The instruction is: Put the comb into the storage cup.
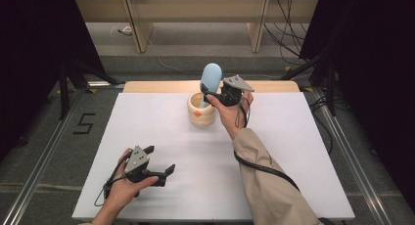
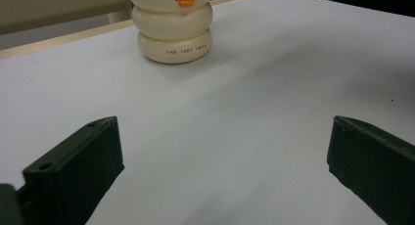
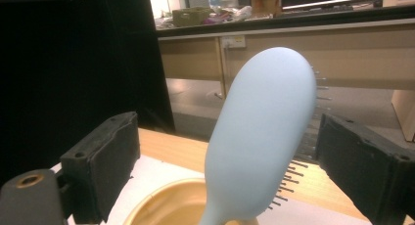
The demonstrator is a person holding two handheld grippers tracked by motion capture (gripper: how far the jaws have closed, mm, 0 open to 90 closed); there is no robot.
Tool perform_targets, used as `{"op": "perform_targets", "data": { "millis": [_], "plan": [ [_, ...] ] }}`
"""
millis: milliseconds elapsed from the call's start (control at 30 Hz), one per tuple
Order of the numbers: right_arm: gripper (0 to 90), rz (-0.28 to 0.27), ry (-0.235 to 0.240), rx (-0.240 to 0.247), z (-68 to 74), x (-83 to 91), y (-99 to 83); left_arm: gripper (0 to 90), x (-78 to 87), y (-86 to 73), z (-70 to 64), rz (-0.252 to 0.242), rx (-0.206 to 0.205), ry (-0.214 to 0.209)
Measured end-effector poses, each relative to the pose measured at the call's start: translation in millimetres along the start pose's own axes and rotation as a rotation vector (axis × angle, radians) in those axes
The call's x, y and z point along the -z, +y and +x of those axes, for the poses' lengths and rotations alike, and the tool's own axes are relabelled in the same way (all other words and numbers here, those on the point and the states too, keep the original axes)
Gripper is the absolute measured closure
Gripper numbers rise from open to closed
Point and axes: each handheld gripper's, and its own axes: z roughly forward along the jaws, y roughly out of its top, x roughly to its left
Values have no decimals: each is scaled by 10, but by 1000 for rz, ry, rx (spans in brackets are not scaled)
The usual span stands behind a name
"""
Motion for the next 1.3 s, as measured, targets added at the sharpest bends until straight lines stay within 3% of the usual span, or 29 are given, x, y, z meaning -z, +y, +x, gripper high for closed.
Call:
{"op": "perform_targets", "data": {
  "millis": [400,567,1300],
  "plan": [
    [102,18,30,40,-86,185,48,4,4,-1,5,-2,12,2],
    [94,40,65,25,-171,286,30,4,4,-3,11,0,13,6],
    [92,82,75,50,-492,647,-103,3,9,-13,29,6,8,21]
  ]
}}
